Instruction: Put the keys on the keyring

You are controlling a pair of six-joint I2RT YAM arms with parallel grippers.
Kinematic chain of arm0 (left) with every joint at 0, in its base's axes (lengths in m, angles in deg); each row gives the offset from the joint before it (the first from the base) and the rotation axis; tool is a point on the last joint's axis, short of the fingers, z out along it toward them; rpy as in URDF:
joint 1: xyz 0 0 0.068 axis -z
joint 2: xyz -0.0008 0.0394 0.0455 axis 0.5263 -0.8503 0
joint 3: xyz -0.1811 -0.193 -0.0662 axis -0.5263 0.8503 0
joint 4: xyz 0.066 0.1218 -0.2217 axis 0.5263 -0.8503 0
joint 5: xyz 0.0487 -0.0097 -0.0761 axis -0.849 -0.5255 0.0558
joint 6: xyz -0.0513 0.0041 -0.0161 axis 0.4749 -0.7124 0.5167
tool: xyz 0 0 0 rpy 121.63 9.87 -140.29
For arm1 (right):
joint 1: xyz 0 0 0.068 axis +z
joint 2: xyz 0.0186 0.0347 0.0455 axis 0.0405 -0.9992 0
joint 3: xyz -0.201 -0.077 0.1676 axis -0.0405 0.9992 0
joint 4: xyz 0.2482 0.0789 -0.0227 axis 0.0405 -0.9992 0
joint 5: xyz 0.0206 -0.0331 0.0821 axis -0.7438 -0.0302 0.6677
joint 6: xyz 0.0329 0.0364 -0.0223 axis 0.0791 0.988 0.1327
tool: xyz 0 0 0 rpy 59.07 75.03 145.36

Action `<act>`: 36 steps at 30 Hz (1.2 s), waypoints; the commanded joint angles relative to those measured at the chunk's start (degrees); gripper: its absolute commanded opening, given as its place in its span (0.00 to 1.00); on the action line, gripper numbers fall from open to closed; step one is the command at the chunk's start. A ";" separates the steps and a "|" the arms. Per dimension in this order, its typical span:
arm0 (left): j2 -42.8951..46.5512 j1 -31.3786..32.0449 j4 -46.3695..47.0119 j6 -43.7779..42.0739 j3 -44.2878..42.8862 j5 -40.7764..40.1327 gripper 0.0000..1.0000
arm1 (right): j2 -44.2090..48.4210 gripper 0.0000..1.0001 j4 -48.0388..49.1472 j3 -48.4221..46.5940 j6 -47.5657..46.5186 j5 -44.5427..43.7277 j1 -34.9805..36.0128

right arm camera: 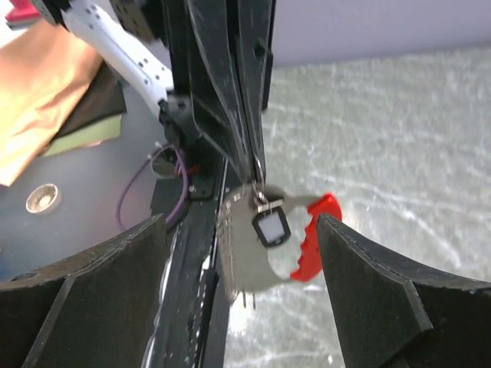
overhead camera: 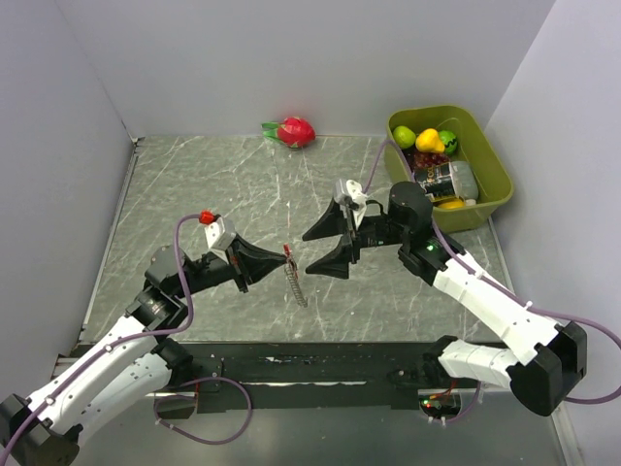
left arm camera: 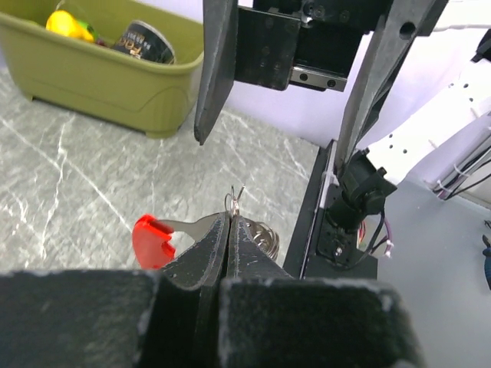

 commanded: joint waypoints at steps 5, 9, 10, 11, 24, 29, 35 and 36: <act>0.56 0.79 12.85 2.62 1.19 1.20 0.01 | -2.08 0.83 9.07 -0.68 6.16 0.66 0.77; -0.14 0.97 13.82 2.98 0.57 1.90 0.01 | -4.01 0.75 12.23 -0.86 8.71 1.27 1.30; -0.23 0.97 13.56 3.06 0.40 1.99 0.01 | -4.37 0.74 12.76 -0.86 9.24 1.53 1.39; -0.32 1.15 13.39 2.98 0.22 2.07 0.01 | -4.54 0.72 13.37 -0.86 9.59 1.71 1.56; 0.82 1.41 11.89 2.36 0.31 0.76 0.01 | -7.00 0.42 15.84 -2.26 12.05 3.47 4.28; 1.61 1.50 11.63 2.36 0.66 0.58 0.01 | -7.97 0.06 16.54 -2.70 12.93 3.99 4.81; 2.66 1.50 7.68 0.87 -0.22 -0.12 0.01 | -7.62 0.00 14.27 -3.76 11.19 2.94 4.99; 2.75 1.50 6.80 0.61 -0.57 -0.65 0.01 | -7.62 0.00 11.74 -4.19 10.39 2.42 4.99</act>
